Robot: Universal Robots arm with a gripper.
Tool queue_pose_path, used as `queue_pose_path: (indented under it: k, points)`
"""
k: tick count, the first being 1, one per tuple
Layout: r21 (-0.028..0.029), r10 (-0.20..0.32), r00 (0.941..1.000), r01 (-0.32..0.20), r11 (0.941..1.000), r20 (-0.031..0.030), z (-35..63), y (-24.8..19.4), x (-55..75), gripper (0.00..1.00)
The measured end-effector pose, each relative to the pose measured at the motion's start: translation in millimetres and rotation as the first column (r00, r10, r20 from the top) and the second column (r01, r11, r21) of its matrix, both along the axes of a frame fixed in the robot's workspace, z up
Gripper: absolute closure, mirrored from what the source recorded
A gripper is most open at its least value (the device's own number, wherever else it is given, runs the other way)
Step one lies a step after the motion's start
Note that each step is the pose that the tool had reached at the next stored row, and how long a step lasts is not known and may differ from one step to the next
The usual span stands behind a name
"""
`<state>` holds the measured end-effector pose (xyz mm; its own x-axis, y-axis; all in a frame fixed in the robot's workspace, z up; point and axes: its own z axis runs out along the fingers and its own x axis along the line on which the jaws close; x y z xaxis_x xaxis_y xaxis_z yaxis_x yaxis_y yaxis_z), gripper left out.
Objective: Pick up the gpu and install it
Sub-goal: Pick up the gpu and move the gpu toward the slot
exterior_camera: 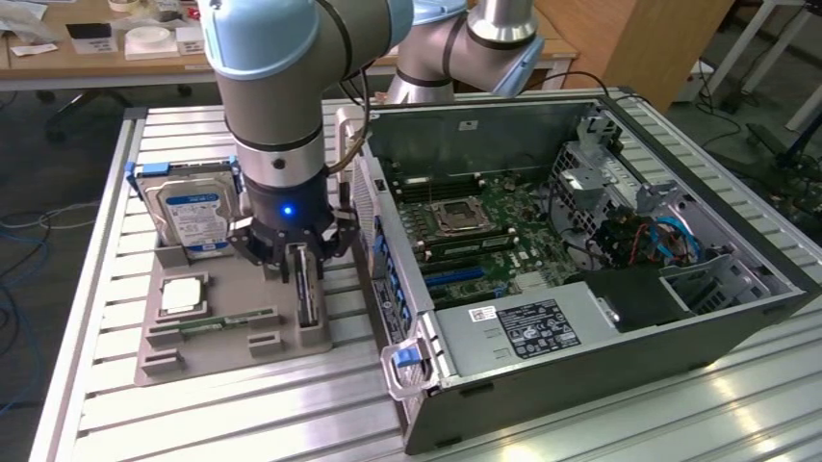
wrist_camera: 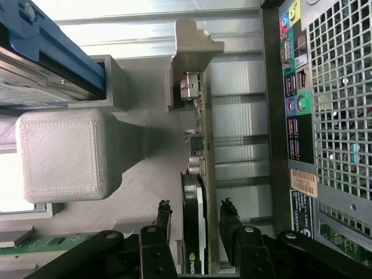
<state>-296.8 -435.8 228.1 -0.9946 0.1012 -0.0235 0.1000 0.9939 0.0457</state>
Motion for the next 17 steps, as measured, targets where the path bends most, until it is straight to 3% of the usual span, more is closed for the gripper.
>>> queue_pose_path:
  k: [13, 14, 17]
  points:
    - [-0.0001, 0.000, 1.0000, 0.000, 1.0000, -0.0001, 0.0, 1.0, 0.0, 0.54]
    - [-0.0001, 0.000, 1.0000, 0.000, 1.0000, -0.0001, 0.0, 1.0, 0.0, 0.61]
    - [-0.0001, 0.000, 1.0000, 0.000, 1.0000, -0.0001, 0.0, 1.0, 0.0, 0.61]
